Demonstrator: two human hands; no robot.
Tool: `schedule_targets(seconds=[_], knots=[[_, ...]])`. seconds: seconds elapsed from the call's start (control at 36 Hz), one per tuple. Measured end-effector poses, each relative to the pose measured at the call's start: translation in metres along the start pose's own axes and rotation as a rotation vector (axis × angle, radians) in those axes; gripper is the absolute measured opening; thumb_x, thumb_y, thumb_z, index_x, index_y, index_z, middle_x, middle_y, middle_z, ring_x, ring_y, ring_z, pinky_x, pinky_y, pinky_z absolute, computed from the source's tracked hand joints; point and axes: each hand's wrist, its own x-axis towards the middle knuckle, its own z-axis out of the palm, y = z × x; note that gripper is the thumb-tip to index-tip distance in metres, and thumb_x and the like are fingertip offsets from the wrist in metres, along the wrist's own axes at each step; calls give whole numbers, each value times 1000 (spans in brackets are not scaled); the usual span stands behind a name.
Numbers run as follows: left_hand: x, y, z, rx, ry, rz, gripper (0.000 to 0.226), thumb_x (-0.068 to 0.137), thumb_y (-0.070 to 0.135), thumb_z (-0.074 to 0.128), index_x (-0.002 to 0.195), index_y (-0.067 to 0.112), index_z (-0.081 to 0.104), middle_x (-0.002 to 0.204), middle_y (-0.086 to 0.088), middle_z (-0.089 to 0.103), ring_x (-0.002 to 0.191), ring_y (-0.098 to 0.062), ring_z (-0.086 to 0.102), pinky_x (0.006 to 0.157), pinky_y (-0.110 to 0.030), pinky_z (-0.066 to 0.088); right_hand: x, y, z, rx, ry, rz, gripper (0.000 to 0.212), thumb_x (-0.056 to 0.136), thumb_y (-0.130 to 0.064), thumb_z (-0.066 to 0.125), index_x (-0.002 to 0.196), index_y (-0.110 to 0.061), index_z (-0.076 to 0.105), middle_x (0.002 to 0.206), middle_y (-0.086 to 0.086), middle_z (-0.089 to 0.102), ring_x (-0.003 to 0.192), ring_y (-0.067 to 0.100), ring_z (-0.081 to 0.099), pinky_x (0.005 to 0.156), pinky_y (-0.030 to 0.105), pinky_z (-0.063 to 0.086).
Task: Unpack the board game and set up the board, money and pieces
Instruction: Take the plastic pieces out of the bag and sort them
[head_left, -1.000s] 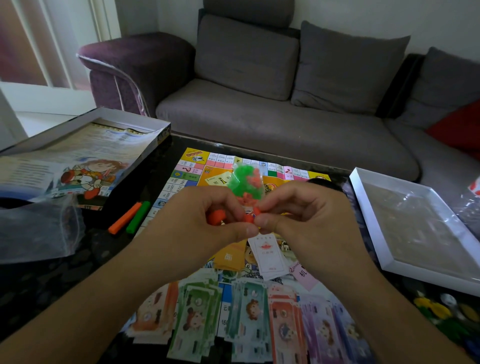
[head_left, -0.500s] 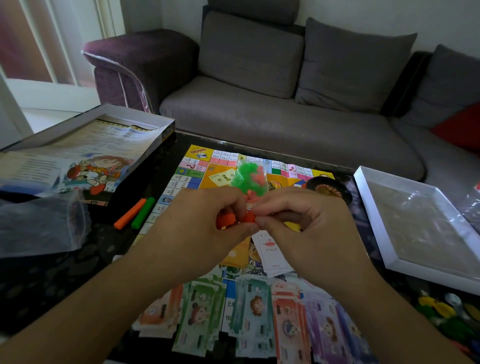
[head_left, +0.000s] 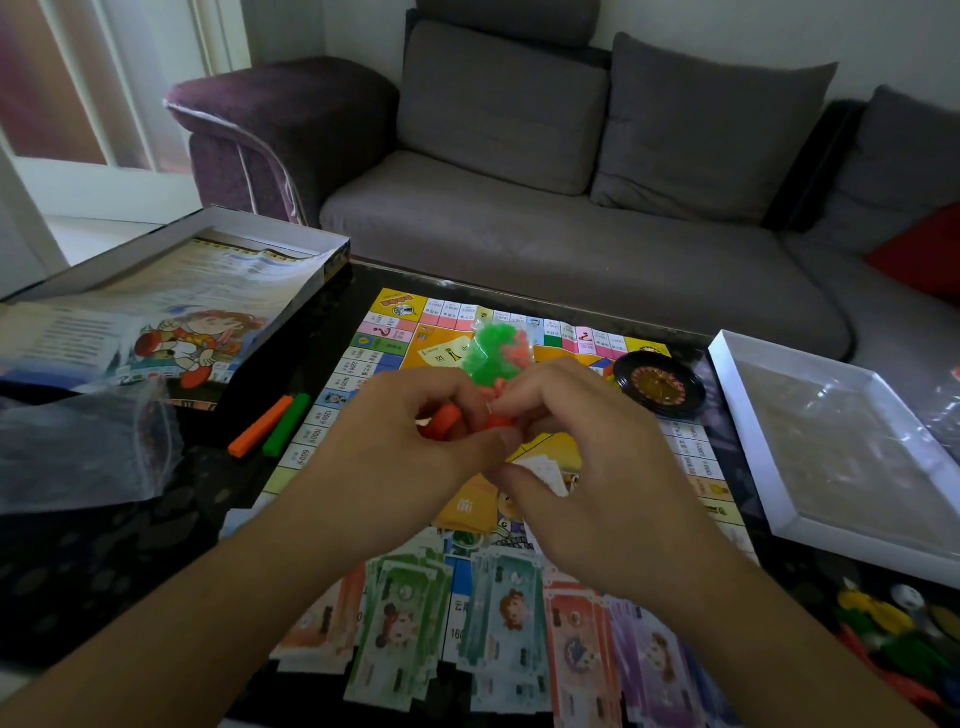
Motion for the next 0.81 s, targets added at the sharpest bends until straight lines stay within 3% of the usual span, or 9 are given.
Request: schedule_targets(seconds=[0.14,0.31,0.39,0.44,0.5,0.56,0.61,0.67,0.81], knots=[[0,-1,7,-186,-56,-134,23,89,21,79,81,2,70,49,18,46,40,2,44,45,-6,34,-2,2,2,-94,61,-26,18,87,-3,80,96,-13,68,95,-4,63,86,13,63,86,34,55],[1,1,6,-192,-155,-146,21,92,22,75,85,2,70,45,21,49,39,3,48,44,-5,34,-3,0,1,-61,147,16,25,79,6,83,90,-14,73,90,-7,65,81,12,66,67,33,57],[0,3,0,-232,-224,-202,14,95,23,72,90,9,72,52,11,41,42,-6,37,46,-19,34,-2,0,-3,-22,172,102,29,77,6,85,89,-18,73,90,-11,66,84,11,67,73,26,59],[1,5,-3,-326,-286,-255,9,97,12,66,96,8,74,60,1,35,49,-10,33,48,-22,31,0,-1,-6,21,175,166,29,79,1,85,89,-22,70,93,-13,66,90,10,68,73,27,59],[2,6,-3,-389,-331,-276,19,99,3,60,97,11,77,71,-10,34,57,-14,32,51,-25,29,2,-2,-10,74,175,209,32,81,-1,84,90,-26,67,94,-12,66,93,12,68,72,29,59],[3,4,-1,-378,-343,-262,23,101,0,56,100,9,76,74,-10,46,59,-12,38,52,-24,32,4,-1,-12,147,168,237,33,82,-1,84,94,-28,68,96,-11,66,92,15,70,71,33,62],[3,4,0,-277,-358,-216,22,104,2,53,99,10,72,66,4,58,56,-7,43,53,-21,37,5,1,-13,222,150,265,30,81,-2,86,94,-26,73,100,-9,67,92,18,72,74,37,63],[2,5,0,-183,-377,-164,23,106,6,52,93,11,70,59,10,57,51,-5,43,52,-19,37,5,2,-12,278,139,305,29,79,-2,87,93,-25,76,101,-6,69,93,19,73,77,39,64],[-1,6,-1,-196,-414,-197,21,107,17,54,102,-2,59,67,-3,45,51,-10,34,49,-22,32,5,0,-11,420,108,341,34,82,9,81,99,-20,79,105,-1,75,97,17,75,85,37,64]])
